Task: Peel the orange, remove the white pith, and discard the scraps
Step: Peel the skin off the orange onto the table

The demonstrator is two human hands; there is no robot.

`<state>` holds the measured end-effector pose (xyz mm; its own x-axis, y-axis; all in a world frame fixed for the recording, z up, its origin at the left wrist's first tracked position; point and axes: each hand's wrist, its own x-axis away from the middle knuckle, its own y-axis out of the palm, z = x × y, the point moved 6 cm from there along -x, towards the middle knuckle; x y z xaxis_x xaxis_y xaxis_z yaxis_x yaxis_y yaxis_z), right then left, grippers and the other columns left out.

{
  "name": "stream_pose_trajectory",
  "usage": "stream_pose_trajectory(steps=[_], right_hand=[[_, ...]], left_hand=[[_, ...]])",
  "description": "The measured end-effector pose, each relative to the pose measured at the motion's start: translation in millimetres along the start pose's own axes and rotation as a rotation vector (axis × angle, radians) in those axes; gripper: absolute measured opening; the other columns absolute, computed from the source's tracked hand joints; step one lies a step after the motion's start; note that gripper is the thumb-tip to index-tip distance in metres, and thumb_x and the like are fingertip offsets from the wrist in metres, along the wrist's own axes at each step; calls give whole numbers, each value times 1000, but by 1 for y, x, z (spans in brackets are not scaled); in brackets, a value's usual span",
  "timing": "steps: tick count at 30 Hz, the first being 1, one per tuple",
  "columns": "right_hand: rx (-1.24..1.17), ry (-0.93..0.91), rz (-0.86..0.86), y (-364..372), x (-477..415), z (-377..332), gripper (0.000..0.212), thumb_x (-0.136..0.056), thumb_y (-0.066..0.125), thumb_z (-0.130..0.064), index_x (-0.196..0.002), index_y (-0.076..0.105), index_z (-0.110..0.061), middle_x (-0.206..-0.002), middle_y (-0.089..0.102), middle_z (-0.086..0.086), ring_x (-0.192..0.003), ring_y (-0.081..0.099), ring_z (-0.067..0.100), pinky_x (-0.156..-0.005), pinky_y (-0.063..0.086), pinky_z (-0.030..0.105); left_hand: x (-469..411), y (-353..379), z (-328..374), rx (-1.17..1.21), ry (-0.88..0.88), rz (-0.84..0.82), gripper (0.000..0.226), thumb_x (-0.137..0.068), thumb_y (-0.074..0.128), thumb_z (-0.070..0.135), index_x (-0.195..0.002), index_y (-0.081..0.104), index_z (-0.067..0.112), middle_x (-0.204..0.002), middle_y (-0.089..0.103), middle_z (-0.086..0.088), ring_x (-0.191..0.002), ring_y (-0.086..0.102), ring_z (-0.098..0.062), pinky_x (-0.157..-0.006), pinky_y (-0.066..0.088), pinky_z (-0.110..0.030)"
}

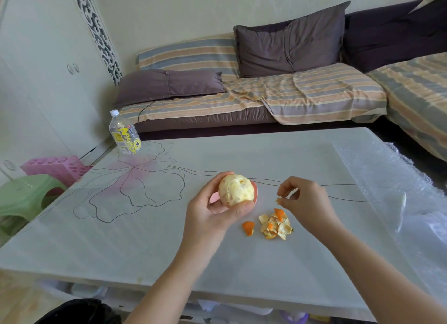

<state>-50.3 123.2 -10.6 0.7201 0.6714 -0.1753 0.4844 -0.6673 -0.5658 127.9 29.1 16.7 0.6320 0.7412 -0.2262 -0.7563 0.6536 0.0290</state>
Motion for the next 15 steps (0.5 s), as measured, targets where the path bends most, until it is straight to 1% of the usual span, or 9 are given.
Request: stream_pose_trajectory(steps=[1, 3, 5, 7, 9, 11, 13, 15], right_hand=[[23, -8, -12, 5, -1, 4, 13, -75, 69, -1, -72, 64, -13, -60, 55, -12, -49, 49, -1, -47, 36, 6], [71, -7, -45, 15, -3, 15, 19, -75, 67, -1, -69, 64, -18, -63, 57, -13, -51, 48, 2, -47, 36, 8], [103, 16, -71, 24, -6, 26, 23, -75, 64, 0, -66, 63, -21, -63, 57, -12, -55, 48, 3, -47, 34, 9], [111, 45, -83, 31, -9, 37, 28, -75, 57, 4, -65, 63, -21, -63, 59, -9, -58, 51, 5, -46, 34, 8], [115, 68, -88, 35, -12, 44, 32, -74, 50, 8, -67, 66, -18, -66, 62, -5, -60, 53, 8, -46, 35, 8], [114, 98, -88, 37, -15, 48, 32, -74, 46, 9, -70, 69, -13, -69, 63, -2, -60, 53, 10, -47, 38, 13], [116, 119, -93, 40, -17, 50, 34, -74, 43, 10, -73, 71, -10, -70, 61, -1, -60, 52, 12, -47, 39, 17], [110, 146, -96, 42, -19, 53, 36, -73, 40, 10, -74, 70, -8, -70, 60, 0, -57, 51, 14, -47, 38, 19]], left_hand=[[-2, -4, -3, -15, -18, 18, 65, -49, 88, 29, -110, 66, 25, -102, 73, 8, -94, 70, -10, -74, 51, -17], [-4, -11, -11, -48, -56, 49, 65, -47, 86, 33, -109, 67, 25, -103, 72, 9, -94, 69, -10, -74, 51, -17], [-7, -16, -17, -83, -91, 76, 59, -51, 86, 29, -107, 67, 24, -101, 73, 9, -92, 68, -7, -72, 49, -13], [-9, -20, -23, -110, -127, 93, 55, -54, 87, 24, -106, 68, 25, -99, 73, 9, -90, 68, -5, -68, 48, -10], [-11, -23, -27, -128, -159, 110, 52, -61, 89, 18, -108, 67, 25, -101, 72, 8, -87, 67, 0, -67, 47, -7], [-13, -25, -31, -140, -177, 125, 46, -67, 85, 16, -109, 67, 24, -102, 71, 8, -86, 66, 4, -67, 46, -6], [-16, -27, -33, -153, -192, 139, 44, -68, 84, 20, -107, 68, 25, -102, 71, 9, -91, 65, 3, -73, 45, -10], [-18, -29, -38, -151, -222, 151, 45, -65, 86, 23, -106, 69, 26, -102, 72, 9, -97, 65, -3, -81, 47, -19]])
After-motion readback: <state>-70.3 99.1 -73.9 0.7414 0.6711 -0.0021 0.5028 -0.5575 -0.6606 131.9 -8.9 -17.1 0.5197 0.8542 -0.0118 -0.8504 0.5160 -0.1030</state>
